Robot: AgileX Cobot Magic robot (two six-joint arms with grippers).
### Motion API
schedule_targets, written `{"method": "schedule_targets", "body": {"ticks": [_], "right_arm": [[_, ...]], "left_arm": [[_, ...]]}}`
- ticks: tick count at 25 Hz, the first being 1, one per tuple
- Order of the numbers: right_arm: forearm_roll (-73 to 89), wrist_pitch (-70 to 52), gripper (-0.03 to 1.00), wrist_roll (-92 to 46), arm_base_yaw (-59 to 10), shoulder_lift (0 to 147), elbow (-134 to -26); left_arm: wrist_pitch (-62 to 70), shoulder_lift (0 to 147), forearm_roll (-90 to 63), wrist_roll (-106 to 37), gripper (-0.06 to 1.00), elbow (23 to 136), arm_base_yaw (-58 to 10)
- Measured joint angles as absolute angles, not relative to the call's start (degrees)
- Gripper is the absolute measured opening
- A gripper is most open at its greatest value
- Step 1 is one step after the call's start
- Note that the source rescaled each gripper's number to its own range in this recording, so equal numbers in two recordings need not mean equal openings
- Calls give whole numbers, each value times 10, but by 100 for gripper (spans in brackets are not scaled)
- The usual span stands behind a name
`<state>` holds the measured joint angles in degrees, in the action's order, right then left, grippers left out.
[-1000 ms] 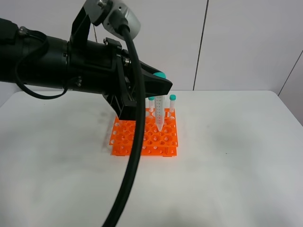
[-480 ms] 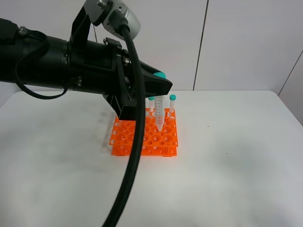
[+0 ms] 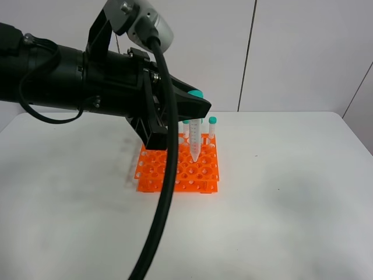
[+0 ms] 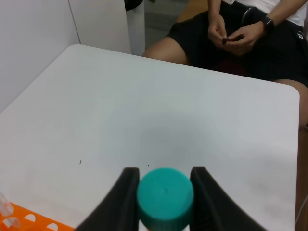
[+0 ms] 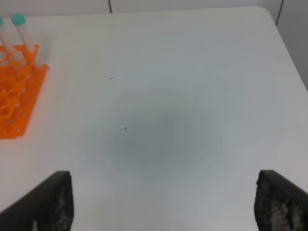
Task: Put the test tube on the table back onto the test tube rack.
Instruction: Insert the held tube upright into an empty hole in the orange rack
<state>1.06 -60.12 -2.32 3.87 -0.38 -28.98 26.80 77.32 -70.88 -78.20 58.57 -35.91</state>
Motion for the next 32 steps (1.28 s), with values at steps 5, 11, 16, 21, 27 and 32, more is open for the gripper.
{"method": "schedule_targets", "body": {"ticks": [5, 11, 16, 21, 27, 32], "right_arm": [[10, -601, 81, -19, 39, -4, -290], [10, -601, 81, -19, 39, -4, -290], [10, -601, 81, -19, 39, -4, -290], [9, -601, 81, -19, 39, -4, -290], [9, -601, 81, -19, 39, -4, -290], [9, -601, 81, -19, 39, -4, -290]], "left_arm": [[268, 773, -709, -782, 1, 586, -359], [241, 773, -709, -777, 1, 586, -359], [206, 774, -709, -771, 1, 586, -359], [124, 789, -710, -734, 1, 586, -359], [18, 850, -710, -719, 1, 586, -359], [5, 876, -708, -726, 1, 586, -333]]}}
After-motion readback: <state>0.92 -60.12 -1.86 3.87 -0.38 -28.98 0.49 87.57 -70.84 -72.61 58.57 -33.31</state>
